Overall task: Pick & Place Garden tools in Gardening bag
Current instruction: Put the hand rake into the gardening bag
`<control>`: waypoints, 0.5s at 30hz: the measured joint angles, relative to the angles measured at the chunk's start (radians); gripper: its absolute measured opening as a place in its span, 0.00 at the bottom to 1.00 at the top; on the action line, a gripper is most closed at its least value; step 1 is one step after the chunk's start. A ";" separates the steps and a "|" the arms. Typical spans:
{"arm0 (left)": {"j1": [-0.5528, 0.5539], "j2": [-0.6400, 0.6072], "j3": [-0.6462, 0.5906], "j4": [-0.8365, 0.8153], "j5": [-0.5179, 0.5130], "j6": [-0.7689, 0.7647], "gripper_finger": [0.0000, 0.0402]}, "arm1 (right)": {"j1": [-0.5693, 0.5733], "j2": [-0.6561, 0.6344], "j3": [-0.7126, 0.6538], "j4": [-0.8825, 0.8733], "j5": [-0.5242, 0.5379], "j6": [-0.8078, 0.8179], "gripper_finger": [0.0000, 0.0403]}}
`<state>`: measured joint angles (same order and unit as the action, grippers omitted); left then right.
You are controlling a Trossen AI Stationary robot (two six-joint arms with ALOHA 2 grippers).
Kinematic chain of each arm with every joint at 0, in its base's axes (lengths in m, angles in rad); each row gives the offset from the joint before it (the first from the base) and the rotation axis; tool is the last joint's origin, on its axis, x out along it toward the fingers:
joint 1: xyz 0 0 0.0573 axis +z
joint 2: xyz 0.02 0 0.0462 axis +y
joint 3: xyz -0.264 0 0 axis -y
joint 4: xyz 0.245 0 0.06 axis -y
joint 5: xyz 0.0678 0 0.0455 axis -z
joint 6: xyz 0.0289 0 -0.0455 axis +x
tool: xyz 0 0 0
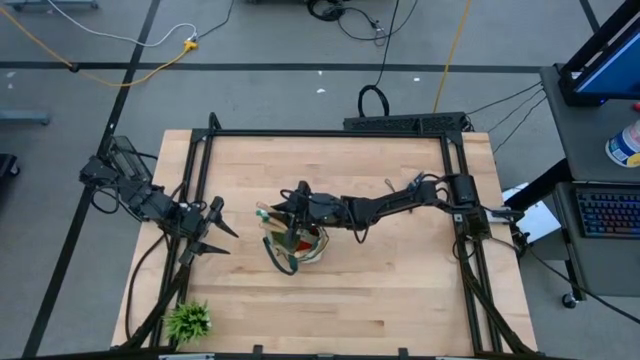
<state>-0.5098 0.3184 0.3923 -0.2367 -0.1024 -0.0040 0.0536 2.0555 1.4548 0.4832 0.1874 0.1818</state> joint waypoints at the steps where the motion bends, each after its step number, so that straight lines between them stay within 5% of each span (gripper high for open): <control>1: 0.000 0.000 0.000 0.000 0.000 0.000 0.54 | 0.000 -0.003 0.000 -0.006 0.000 -0.003 0.15; 15: 0.000 0.000 0.000 -0.014 0.000 0.010 0.54 | 0.031 -0.036 0.000 0.024 0.059 -0.118 0.15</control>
<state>-0.5098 0.3183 0.3923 -0.2505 -0.1028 0.0058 0.0846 2.0199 1.4551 0.5076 0.2469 0.0642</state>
